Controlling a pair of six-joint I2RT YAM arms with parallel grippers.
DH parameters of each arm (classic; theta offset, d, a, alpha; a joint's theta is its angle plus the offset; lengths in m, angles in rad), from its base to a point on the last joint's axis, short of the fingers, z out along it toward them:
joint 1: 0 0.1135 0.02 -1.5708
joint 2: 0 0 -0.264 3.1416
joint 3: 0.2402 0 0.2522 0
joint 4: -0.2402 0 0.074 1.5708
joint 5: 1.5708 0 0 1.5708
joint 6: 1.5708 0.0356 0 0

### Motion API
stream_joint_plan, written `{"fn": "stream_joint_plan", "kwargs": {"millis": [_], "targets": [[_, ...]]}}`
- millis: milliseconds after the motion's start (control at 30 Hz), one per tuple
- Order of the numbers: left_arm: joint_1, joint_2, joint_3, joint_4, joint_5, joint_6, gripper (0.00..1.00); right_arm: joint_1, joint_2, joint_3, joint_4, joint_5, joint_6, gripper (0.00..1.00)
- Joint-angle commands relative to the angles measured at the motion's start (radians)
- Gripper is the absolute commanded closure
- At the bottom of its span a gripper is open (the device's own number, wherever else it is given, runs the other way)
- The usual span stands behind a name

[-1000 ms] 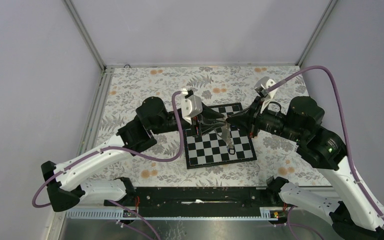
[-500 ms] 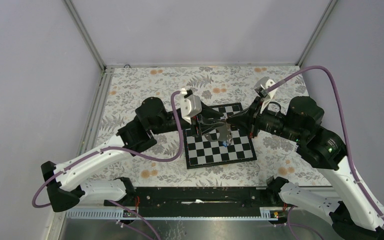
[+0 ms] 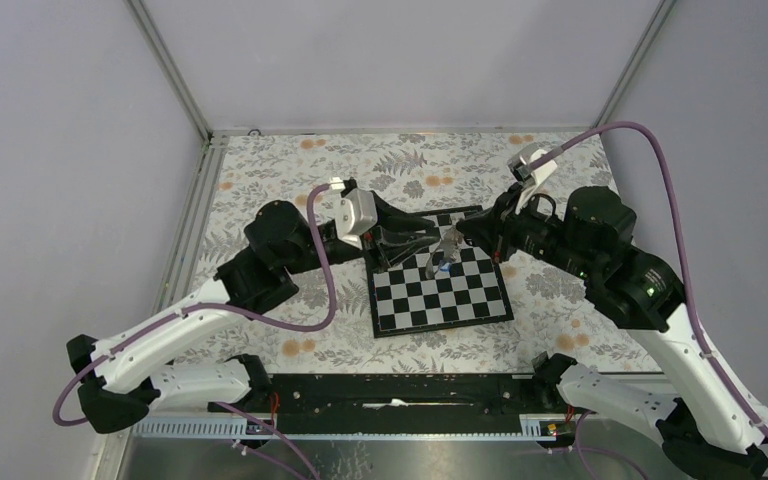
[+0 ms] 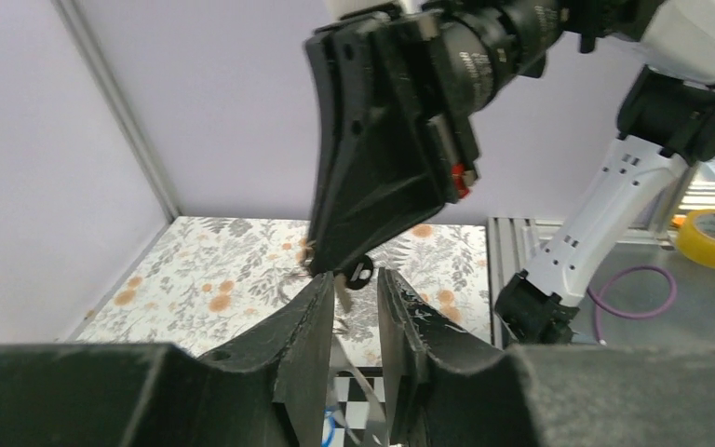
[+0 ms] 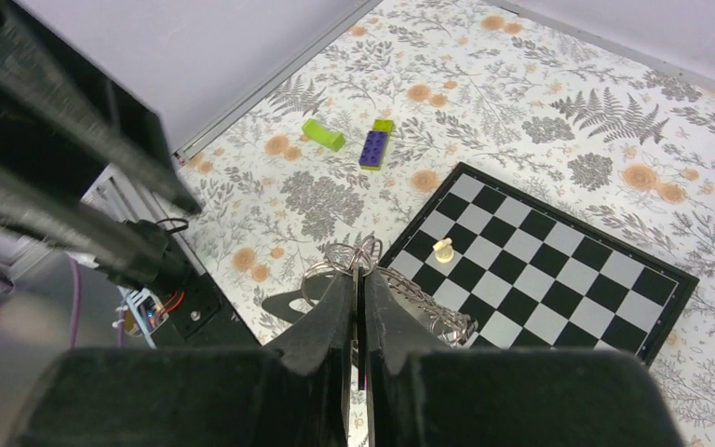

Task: Remove the keys from the keyring
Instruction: Remove the key from the keyring.

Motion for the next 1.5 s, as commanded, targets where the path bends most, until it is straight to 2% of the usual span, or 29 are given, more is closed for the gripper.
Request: {"fn": "stream_joint_plan", "kwargs": {"millis": [0, 167, 300, 600, 833, 1000, 1167, 1467], "targets": [[0.0, 0.018, -0.003, 0.047, 0.136, -0.034, 0.72, 0.006, 0.017, 0.054, 0.04, 0.08, 0.016, 1.0], [-0.005, 0.082, 0.018, 0.051, 0.255, -0.102, 0.77, 0.006, 0.017, 0.056, 0.046, 0.084, 0.012, 1.0], [-0.03, 0.118, 0.028, 0.023, 0.258, -0.087, 0.76, 0.006, 0.018, 0.058, 0.047, 0.087, 0.01, 1.0], [-0.072, 0.182, 0.066, -0.138, 0.086, -0.013, 0.75, 0.005, 0.015, 0.061, 0.048, 0.079, 0.002, 1.0], [-0.072, 0.193, 0.068, -0.194, -0.089, 0.014, 0.75, 0.005, 0.009, 0.062, 0.029, 0.041, -0.003, 1.0], [-0.072, 0.198, 0.065, -0.162, -0.173, 0.018, 0.75, 0.006, 0.013, 0.062, 0.014, 0.012, -0.004, 0.99], [-0.072, 0.165, 0.023, -0.055, -0.22, 0.014, 0.74, 0.007, 0.012, 0.06, 0.004, 0.011, -0.01, 0.99], [-0.072, 0.108, -0.049, 0.107, -0.239, -0.002, 0.72, 0.006, 0.007, 0.048, 0.005, 0.003, -0.002, 0.99]]}}
